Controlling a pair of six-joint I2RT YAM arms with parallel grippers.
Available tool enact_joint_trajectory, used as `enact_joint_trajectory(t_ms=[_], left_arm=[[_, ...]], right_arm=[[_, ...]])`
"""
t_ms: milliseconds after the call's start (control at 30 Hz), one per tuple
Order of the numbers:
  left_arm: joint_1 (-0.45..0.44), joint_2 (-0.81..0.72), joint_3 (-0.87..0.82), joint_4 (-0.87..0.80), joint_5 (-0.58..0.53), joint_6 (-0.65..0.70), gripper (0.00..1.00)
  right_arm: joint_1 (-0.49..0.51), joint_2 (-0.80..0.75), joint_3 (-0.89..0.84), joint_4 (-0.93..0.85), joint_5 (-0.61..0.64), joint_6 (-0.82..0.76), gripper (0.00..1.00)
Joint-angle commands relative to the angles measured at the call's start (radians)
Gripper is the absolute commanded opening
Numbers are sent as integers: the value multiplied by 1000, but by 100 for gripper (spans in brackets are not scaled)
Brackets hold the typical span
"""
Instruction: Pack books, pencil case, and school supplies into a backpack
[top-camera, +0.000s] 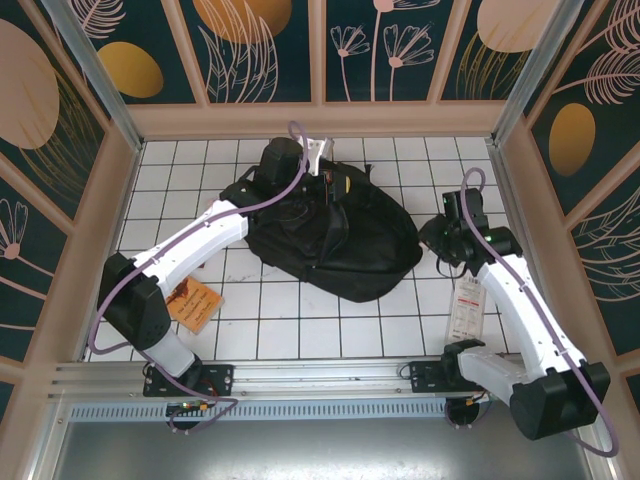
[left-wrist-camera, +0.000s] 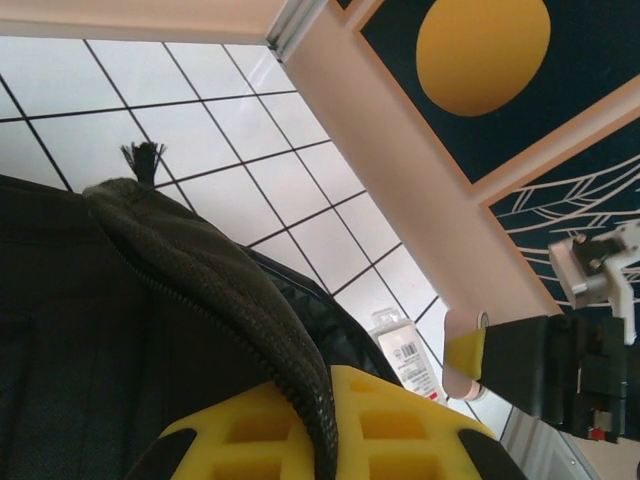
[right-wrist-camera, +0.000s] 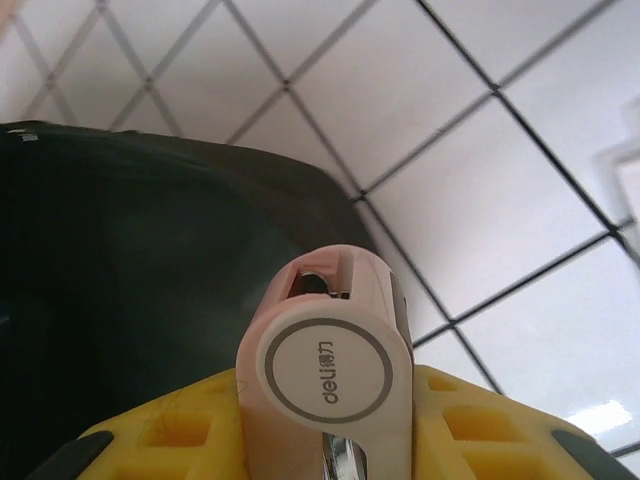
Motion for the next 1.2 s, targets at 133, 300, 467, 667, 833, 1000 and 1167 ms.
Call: enact_joint_trajectory(t_ms=[133,300,467,667,833,1000,1167], left_arm=[[7,-76,111,26,63,-21,0],[8,-78,132,17,80,-35,0],[9,-71,127,33,103,-57,0],[7,-59,114,80,121,-91,0],[8,-49,106,134,135,-136,0],[8,-46,108,184,147,-180,0],[9,-44,106,233,175,-221,0]], right_arm=[[143,84,92,89,-104,33,29],[228,177,94,199,-138,67,29],[249,272,113,269,-159,76,29],[242,389,120,404,-217,158,30],[234,495,119,600,-303,303,30],[232,593,150,749,-363,446,31],[234,671,200,831,-399,538,36]])
